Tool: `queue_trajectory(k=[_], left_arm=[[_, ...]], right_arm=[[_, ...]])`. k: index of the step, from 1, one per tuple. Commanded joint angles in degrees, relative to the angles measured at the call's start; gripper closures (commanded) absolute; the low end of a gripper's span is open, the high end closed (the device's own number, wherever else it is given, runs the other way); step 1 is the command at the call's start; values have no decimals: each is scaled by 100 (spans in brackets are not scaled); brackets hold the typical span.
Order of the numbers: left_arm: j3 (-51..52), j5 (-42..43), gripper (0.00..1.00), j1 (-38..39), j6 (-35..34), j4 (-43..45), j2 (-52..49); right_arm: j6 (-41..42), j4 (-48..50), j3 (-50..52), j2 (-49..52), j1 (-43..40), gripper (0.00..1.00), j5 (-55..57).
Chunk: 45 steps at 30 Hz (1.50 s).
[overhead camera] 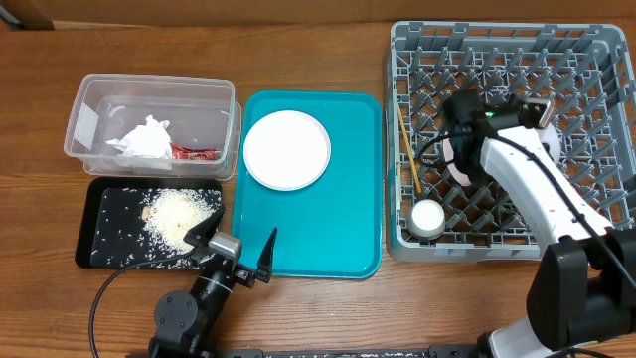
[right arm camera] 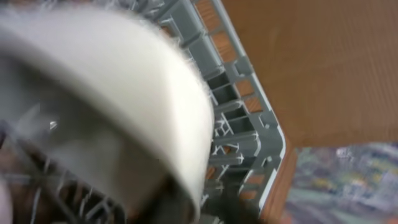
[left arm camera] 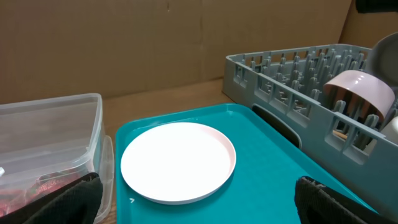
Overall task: Sort waste into correct bins and load items into the dishwasher
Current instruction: 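Release the white bowl in the rack and reach to the white plate, then grasp the white plate rim and lift it into the dish rack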
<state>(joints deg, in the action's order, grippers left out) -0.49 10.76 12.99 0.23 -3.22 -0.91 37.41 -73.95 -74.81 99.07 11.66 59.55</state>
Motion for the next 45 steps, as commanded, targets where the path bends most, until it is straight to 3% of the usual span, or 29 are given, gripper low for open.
queue_trajectory(k=[1, 9, 13, 19, 28, 35, 37, 38, 41, 45], left_arm=[[24, 68, 0, -33, 90, 2, 66], [24, 70, 0, -33, 92, 2, 66], [24, 70, 0, -33, 92, 2, 66], [22, 70, 0, -33, 90, 2, 66], [24, 70, 0, -33, 90, 2, 66], [22, 70, 0, -33, 90, 2, 66], [24, 70, 0, -33, 90, 2, 66], [24, 70, 0, -33, 92, 2, 66], [24, 70, 0, -33, 92, 2, 66], [24, 68, 0, -33, 92, 2, 66]], right_arm=[[409, -216, -76, 35, 328, 57, -323], [881, -638, -1075, -223, 1309, 30, -1519], [160, -188, -1611, -264, 1768, 31, -2898], [-496, 1276, -1541, -151, 2245, 33, -5547], [-442, 2581, -1471, 973, 2785, 34, -5971], [155, 2662, -1471, 2081, 2758, 48, -5882], [212, 2699, -1471, 2286, 2754, 59, -5884], [210, 2693, -1471, 2345, 2754, 75, -5884], [205, 2649, -1475, 2337, 2752, 93, -5812], [205, 2509, -1495, 1996, 2686, 96, -5547]])
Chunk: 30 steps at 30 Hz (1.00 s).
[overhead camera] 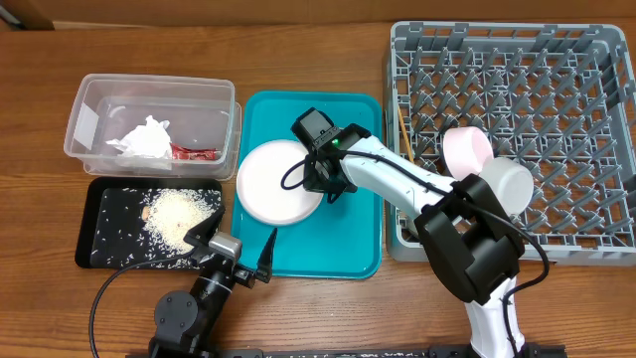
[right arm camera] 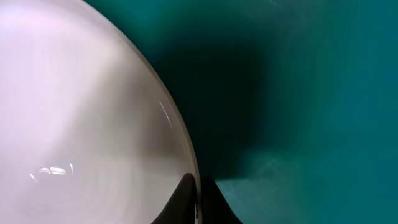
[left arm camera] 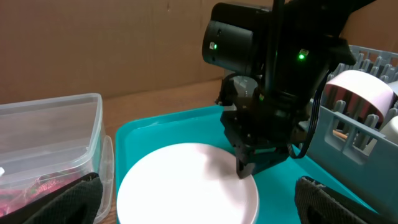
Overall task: Sort waste into correct bins and load items into the dishwasher
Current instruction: 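Grasp the white plate rim and lift it into the dish rack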
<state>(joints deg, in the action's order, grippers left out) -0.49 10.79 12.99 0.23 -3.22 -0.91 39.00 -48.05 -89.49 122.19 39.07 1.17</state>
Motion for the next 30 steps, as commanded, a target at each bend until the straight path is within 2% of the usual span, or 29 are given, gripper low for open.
queue_trajectory(k=[1, 7, 12, 15, 18, 21, 30], left_arm=[[24, 68, 0, -33, 92, 2, 66], [24, 68, 0, -33, 90, 2, 66], [24, 66, 0, -33, 90, 2, 66], [24, 68, 0, -33, 90, 2, 66], [24, 68, 0, -33, 90, 2, 66], [24, 68, 0, -33, 90, 2, 66], [24, 68, 0, -33, 92, 2, 66]], right_arm=[[48, -118, -26, -428, -90, 96, 376], [-66, -391, -26, -1731, -546, 96, 1373], [-1021, -433, -26, -2857, -1078, 96, 2472], [-1773, -439, -26, -3257, -1379, 96, 3788], [-2306, -417, -26, -3364, -1582, 96, 5324], [-2540, -413, -24, -3311, -1864, 96, 6347], [-2575, -409, -17, -2933, -3121, 96, 6568]])
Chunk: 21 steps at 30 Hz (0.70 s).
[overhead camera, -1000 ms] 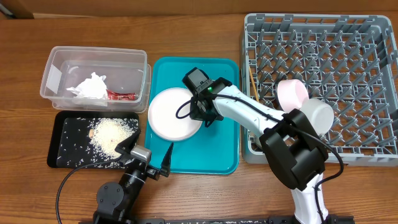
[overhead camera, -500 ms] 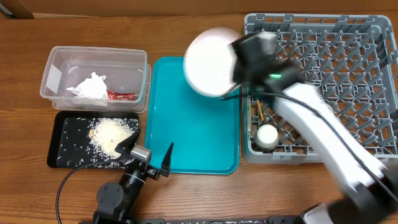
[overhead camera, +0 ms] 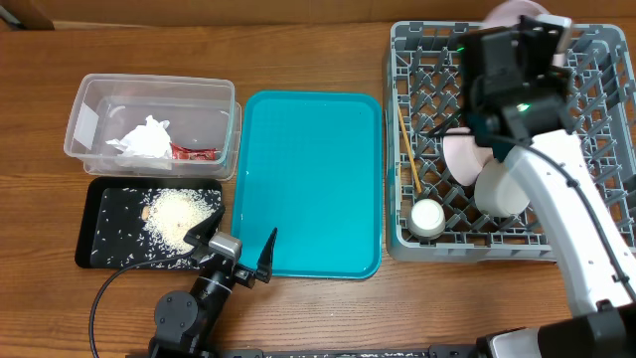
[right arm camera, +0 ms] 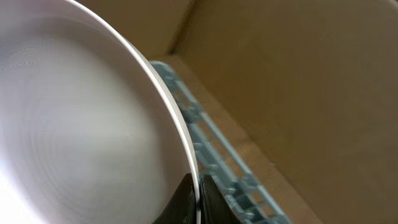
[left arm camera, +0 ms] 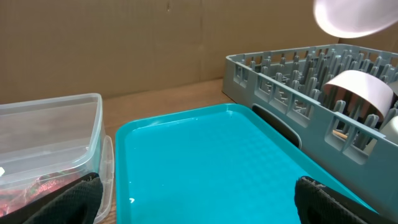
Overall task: Sort waste into correct bins and load items into the dishwasher
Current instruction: 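Grasp the white plate rim and lift it into the dish rack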
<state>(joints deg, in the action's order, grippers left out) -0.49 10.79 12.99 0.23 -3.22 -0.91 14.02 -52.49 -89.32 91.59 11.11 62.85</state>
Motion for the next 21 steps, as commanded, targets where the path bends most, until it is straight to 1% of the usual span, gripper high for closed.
queue_trajectory(k=[1, 4, 8, 15, 16, 17, 19, 20, 21], left_arm=[[24, 68, 0, -33, 90, 2, 66], [24, 68, 0, -33, 90, 2, 66], [24, 68, 0, -33, 92, 2, 66], [24, 68, 0, -33, 92, 2, 66], [24, 68, 0, -33, 90, 2, 66], [24, 68, 0, -33, 90, 2, 66], [22, 68, 0, -33, 90, 2, 66], [24, 68, 0, -33, 92, 2, 66], [24, 68, 0, -33, 90, 2, 66]], right_arm=[[-76, 42, -35, 205, -455, 96, 398], [-81, 66, -35, 501, -761, 96, 396], [-240, 50, -35, 953, -890, 96, 433], [-254, 116, -35, 1174, -551, 95, 442], [-286, 120, -35, 1174, -507, 83, 444], [-382, 120, -35, 1174, -476, 69, 442], [-481, 118, -35, 1172, -426, 53, 442], [-492, 116, -37, 1156, -387, 44, 444], [-487, 116, -37, 1137, -348, 39, 435]])
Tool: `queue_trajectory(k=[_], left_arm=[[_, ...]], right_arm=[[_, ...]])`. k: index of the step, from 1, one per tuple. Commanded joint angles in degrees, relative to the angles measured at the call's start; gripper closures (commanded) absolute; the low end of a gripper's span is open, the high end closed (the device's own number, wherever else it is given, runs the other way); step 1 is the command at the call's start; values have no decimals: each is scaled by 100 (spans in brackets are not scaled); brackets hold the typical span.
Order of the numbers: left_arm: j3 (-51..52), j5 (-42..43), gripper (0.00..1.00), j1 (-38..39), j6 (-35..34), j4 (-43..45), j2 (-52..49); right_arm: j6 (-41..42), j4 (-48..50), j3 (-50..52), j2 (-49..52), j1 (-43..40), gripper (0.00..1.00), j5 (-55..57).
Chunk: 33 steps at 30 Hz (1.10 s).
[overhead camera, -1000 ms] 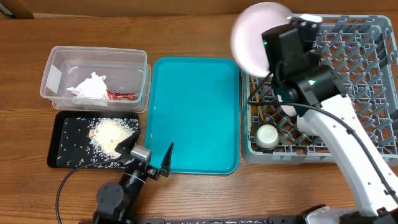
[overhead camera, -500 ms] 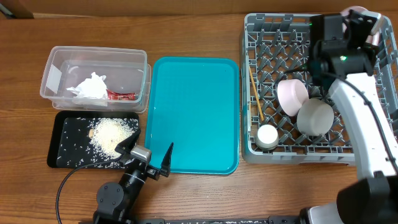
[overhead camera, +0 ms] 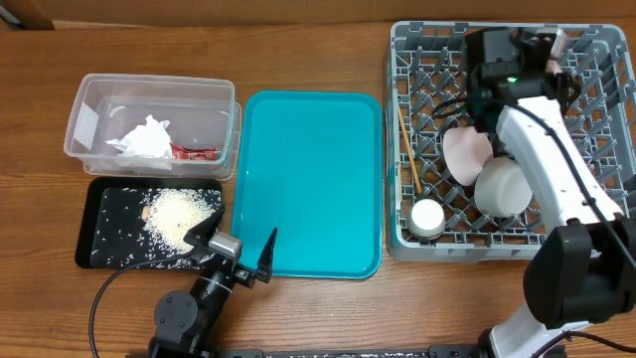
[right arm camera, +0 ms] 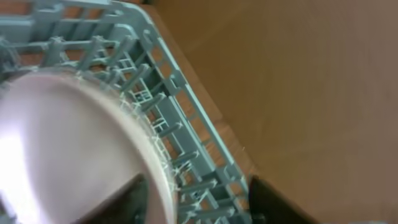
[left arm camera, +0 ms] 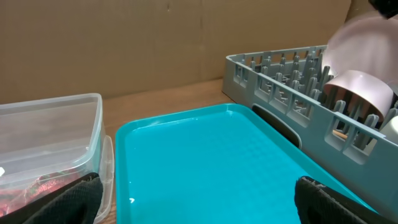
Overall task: Sort waste into correct bins and load items into the dishwasher
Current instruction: 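Grasp the white plate rim and lift it into the dish rack, then release the plate upright in the rack and withdraw the right gripper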
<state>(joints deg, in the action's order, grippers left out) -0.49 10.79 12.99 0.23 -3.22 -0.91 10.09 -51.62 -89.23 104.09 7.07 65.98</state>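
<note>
The white plate [right arm camera: 74, 143] stands on edge among the tines at the back of the grey dish rack [overhead camera: 497, 252]. My right gripper [right arm camera: 202, 199] is open around its rim, with the plate close to one finger [right arm camera: 134, 199]. Overhead, the right gripper [overhead camera: 540, 47] covers most of the plate. The left wrist view shows the plate [left arm camera: 364, 40] above a pink bowl [left arm camera: 360, 93]. The teal tray [overhead camera: 313, 179] is bare. My left gripper [overhead camera: 238, 261] rests open at the tray's near edge, holding nothing.
The rack also holds the pink bowl [overhead camera: 465, 154], a white cup [overhead camera: 502, 187], a small white cup [overhead camera: 428, 217] and a chopstick [overhead camera: 408, 149]. A clear bin [overhead camera: 84, 99] with tissue and a red wrapper sits far left, a black tray [overhead camera: 99, 249] of rice before it.
My right gripper was shut on the plate's rim, holding it high over the rack's back edge. It is now lower and open, and the plate stands in the rack.
The white plate first lay on the teal tray while my right gripper was in the rack by the pink bowl. Then the right gripper was shut on the plate's rim at the tray. Later the tray was bare and the plate hung over the rack, where it now stands released.
</note>
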Motion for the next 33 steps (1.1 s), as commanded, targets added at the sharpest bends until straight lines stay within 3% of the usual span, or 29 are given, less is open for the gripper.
queue_trajectory(k=[1, 7, 14, 16, 18, 19, 23, 28, 33], left_arm=[[24, 68, 0, -33, 90, 2, 66], [24, 68, 0, -33, 92, 2, 66], [24, 68, 0, -33, 92, 2, 66], [24, 68, 0, -33, 90, 4, 66], [24, 68, 0, -33, 90, 2, 66], [24, 68, 0, -33, 92, 2, 66], [24, 68, 0, -33, 92, 2, 66], [24, 68, 0, -33, 92, 2, 66], [24, 68, 0, -33, 90, 2, 66]], right_arm=[[-94, 15, -46, -157, 136, 38, 79], [243, -227, -50, -852, 922, 37, -1178], [717, -931, -52, -2138, 2170, 36, -4828], [732, -960, -52, -2404, 2452, 25, -5775], [780, -938, -50, -2653, 2796, 0, -6752], [780, -933, -52, -2747, 3008, 0, -7311], [778, -942, -50, -2767, 3279, 0, -8096], [649, -1414, -52, -2815, 3200, 0, -7709], [476, -1709, -52, -3517, 2557, 0, -7646]])
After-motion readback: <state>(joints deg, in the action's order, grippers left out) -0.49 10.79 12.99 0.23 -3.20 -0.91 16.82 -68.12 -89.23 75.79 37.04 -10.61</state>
